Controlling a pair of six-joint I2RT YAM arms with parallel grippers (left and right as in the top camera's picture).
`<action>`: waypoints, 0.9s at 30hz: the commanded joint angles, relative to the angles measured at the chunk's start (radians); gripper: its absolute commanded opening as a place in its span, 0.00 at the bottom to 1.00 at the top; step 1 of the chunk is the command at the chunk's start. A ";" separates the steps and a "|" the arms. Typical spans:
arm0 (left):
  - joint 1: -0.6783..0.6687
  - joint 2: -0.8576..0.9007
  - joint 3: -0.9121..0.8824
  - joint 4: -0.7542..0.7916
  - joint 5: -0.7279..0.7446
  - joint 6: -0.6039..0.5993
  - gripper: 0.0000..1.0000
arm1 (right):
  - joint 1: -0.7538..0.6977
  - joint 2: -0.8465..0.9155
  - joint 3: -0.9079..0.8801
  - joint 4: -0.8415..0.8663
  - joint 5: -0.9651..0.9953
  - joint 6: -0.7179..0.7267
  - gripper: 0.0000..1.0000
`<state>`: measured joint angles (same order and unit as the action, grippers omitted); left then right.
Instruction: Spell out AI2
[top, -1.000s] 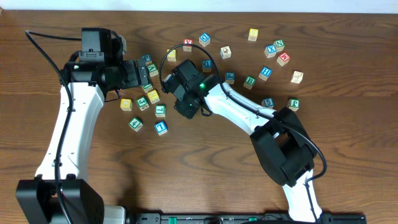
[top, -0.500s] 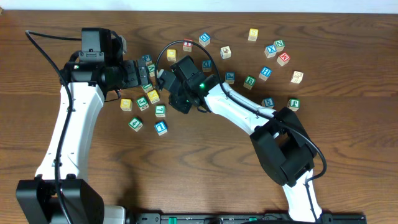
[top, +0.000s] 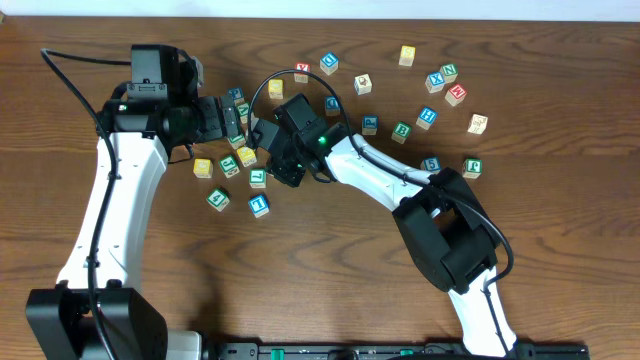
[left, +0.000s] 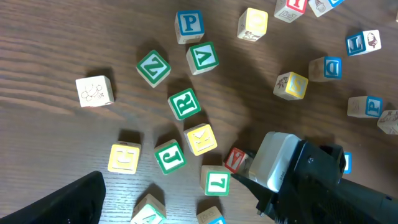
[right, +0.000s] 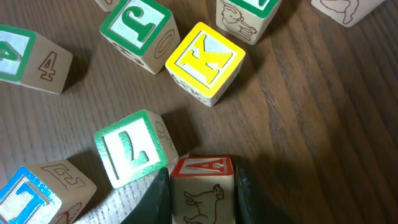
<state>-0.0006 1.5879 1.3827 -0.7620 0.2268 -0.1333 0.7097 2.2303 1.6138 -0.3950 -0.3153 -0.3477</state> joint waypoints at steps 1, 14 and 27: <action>0.006 -0.006 0.011 -0.005 -0.003 0.002 0.98 | -0.010 0.032 -0.007 -0.005 -0.020 0.019 0.12; 0.006 -0.006 0.011 -0.005 -0.003 0.002 0.98 | -0.063 0.032 -0.007 -0.026 -0.069 0.043 0.21; 0.006 -0.006 0.011 -0.005 -0.003 0.002 0.98 | -0.063 0.032 -0.007 0.025 -0.133 -0.036 0.20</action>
<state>-0.0006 1.5879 1.3827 -0.7620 0.2268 -0.1333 0.6491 2.2379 1.6135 -0.3874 -0.4122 -0.3553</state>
